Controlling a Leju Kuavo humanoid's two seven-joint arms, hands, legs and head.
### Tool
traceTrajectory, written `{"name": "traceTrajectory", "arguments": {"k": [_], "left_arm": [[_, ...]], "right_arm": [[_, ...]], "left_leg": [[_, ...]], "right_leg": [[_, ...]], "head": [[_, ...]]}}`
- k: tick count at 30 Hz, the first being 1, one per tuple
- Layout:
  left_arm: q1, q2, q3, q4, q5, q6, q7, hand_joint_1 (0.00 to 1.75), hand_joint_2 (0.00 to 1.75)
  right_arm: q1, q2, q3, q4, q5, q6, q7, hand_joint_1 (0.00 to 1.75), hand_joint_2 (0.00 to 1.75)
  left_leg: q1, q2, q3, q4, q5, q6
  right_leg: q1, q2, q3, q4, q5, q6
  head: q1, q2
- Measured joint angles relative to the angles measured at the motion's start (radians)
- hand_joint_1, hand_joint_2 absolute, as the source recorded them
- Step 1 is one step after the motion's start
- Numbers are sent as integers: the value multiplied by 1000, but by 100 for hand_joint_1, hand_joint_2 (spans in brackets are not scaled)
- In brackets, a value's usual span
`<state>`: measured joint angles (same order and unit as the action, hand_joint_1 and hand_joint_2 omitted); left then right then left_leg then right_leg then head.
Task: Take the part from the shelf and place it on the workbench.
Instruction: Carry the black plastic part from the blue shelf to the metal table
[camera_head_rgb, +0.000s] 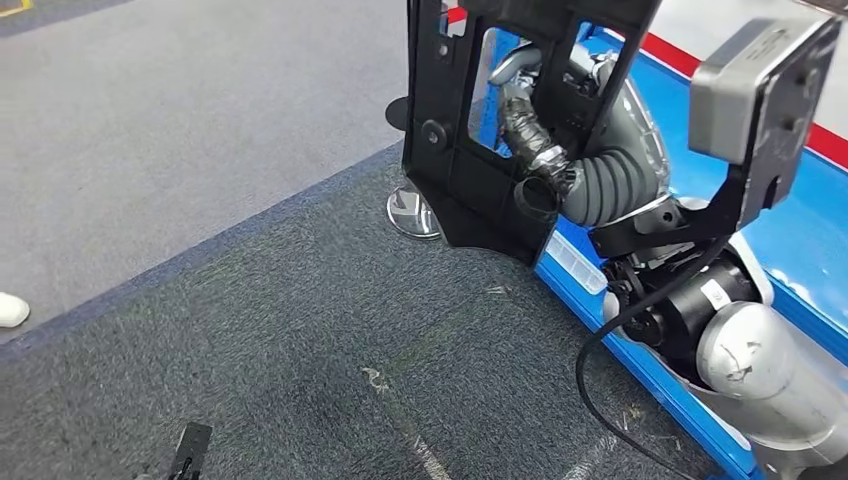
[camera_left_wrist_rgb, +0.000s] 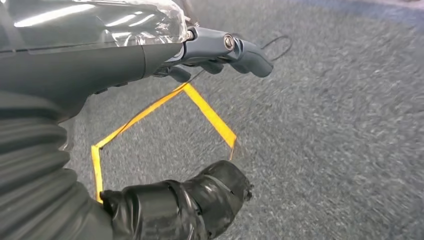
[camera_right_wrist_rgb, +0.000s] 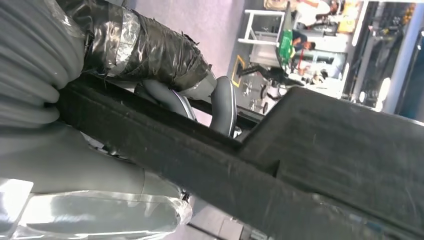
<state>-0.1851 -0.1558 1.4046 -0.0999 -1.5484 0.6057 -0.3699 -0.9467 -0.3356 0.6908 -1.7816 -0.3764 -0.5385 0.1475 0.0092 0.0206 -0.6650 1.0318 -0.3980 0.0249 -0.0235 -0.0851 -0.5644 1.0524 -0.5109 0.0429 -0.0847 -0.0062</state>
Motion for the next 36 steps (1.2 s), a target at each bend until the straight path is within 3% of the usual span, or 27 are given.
{"name": "traceTrajectory", "arguments": {"k": [2, 3, 5, 7, 9, 12, 13, 14, 15, 16, 18, 19, 21, 22, 24, 26, 27, 30, 31, 33, 34, 36], "left_arm": [[-3, 0, 0, 0, -1, -2, -6, 0, 175], [-5, 0, 0, 0, -1, -3, -7, 0, 175], [-6, 0, 0, 0, 0, -4, -7, 0, 175], [-6, 0, 0, 0, 1, -5, -7, 0, 175], [-5, 0, 0, 0, 3, -7, -7, 0, 175], [-7, 1, 2, 0, 19, -36, -7, 0, 175], [-8, 1, 4, 0, 24, -43, -7, 0, 175], [-9, 3, 4, 0, 27, -43, -8, 0, 175], [-8, 2, 5, 0, 28, -43, -10, 0, 175], [-8, 2, 5, 1, 29, -43, -13, 0, 175], [-12, 1, 5, 2, 29, -45, -16, 0, 175], [-15, 2, 5, 2, 28, -47, -15, 0, 175], [-17, 3, 6, 2, 22, -53, -12, 0, 175], [-16, 3, 6, 2, 18, -55, -11, 0, 175], [-14, 3, 6, 2, 12, -57, -8, 0, 175], [-16, 4, 6, 2, 6, -58, -6, 0, 175], [-18, 4, 6, 2, 4, -59, -5, 0, 175], [-16, 8, 6, 2, -1, -66, -3, 0, 175], [-15, 9, 6, 2, -2, -70, -4, 0, 175], [-17, 10, 6, 2, -4, -78, -4, 0, 175], [-19, 10, 6, 2, -5, -80, -5, 0, 175], [-22, 12, 6, 2, -6, -82, -4, 0, 175]], "right_arm": [[-1, -5, 0, -4, 2, 0, 4, 175, 175], [-1, -8, 0, -5, 2, 0, 5, 175, 175], [0, -10, 0, -7, 3, 0, 8, 175, 175], [1, -12, 0, -7, 4, 0, 10, 175, 175], [2, -13, 0, -7, 9, 1, 14, 175, 175], [-14, -17, 4, -14, 40, 26, 30, 175, 175], [-22, -18, 7, -18, 51, 35, 35, 175, 175], [-26, -18, 10, -21, 59, 37, 38, 175, 175], [-29, -18, 12, -24, 67, 37, 41, 175, 175], [-32, -18, 14, -27, 76, 37, 43, 175, 175], [-38, -18, 15, -34, 89, 37, 45, 175, 175], [-39, -18, 15, -38, 92, 37, 46, 175, 175], [-36, -17, 17, -44, 91, 41, 51, 175, 175], [-34, -17, 19, -46, 90, 44, 53, 175, 175], [-32, -17, 27, -46, 85, 51, 55, 175, 175], [-32, -15, 32, -46, 80, 59, 53, 175, 175], [-32, -14, 33, -46, 78, 61, 52, 175, 175], [-29, -12, 40, -44, 75, 66, 51, 175, 175], [-28, -10, 43, -43, 74, 67, 49, 175, 175], [-26, -9, 46, -40, 72, 67, 42, 175, 175], [-24, -9, 46, -38, 71, 67, 39, 175, 175], [-16, -9, 50, -33, 70, 68, 37, 175, 175]], "left_leg": [[1, -21, 2, -3, 1, 14], [-1, -33, 2, -3, 1, 19], [-5, -51, 2, -3, 0, 22], [-6, -58, 3, -2, 0, 23], [-7, -68, 3, -2, 0, 23], [-8, -134, -10, 12, -1, 12], [-5, -157, -15, 14, 1, 5], [-2, -169, -17, 12, 4, -1], [-3, -163, -18, 13, 4, -7], [-5, -140, -23, 23, -4, -14], [-4, -70, -57, 98, -44, -28], [0, -48, -85, 155, -70, -35], [10, -34, -125, 236, -91, -46], [15, -29, -123, 233, -79, -50], [20, -7, -70, 131, -25, -56], [12, 26, -17, 32, 3, -49], [7, 35, -8, 13, 2, -41], [3, 7, -7, 7, 1, -15], [5, -5, -4, 3, 1, -8], [7, -28, 3, -4, 3, 4], [5, -38, 4, -5, 2, 7], [0, -62, 4, -5, 1, 15]], "right_leg": [[-1, 57, -50, 102, -53, -3], [2, 72, -86, 171, -78, -7], [6, 82, -138, 261, -101, -9], [6, 84, -151, 279, -101, -10], [7, 84, -151, 269, -85, -11], [6, 154, -78, 61, 29, -24], [7, 171, -54, 0, 56, -28], [7, 158, -49, -4, 57, -30], [6, 144, -42, -12, 58, -34], [4, 130, -34, -19, 60, -37], [3, 99, -22, -29, 61, -46], [4, 84, -18, -30, 60, -48], [3, 54, -12, -29, 54, -50], [1, 40, -10, -28, 51, -47], [-4, 14, -3, -24, 41, -38], [-2, -9, 2, -20, 32, -25], [1, -18, 5, -21, 29, -19], [3, -41, 16, -31, 23, -2], [1, -27, 18, -25, 14, 3], [-3, 27, -8, 37, -26, 5], [-1, 56, -38, 96, -53, 2], [6, 73, -104, 205, -83, -5]], "head": [[5, 0], [5, 0], [5, 0], [5, 0], [5, 0], [5, 0], [5, 0], [6, 0], [5, 0], [2, 0], [-4, 0], [-7, 0], [-7, 0], [-7, 0], [-7, 0], [-8, 0], [-9, 0], [-9, 0], [-8, 0], [-2, 0], [0, 0], [4, 0]]}}
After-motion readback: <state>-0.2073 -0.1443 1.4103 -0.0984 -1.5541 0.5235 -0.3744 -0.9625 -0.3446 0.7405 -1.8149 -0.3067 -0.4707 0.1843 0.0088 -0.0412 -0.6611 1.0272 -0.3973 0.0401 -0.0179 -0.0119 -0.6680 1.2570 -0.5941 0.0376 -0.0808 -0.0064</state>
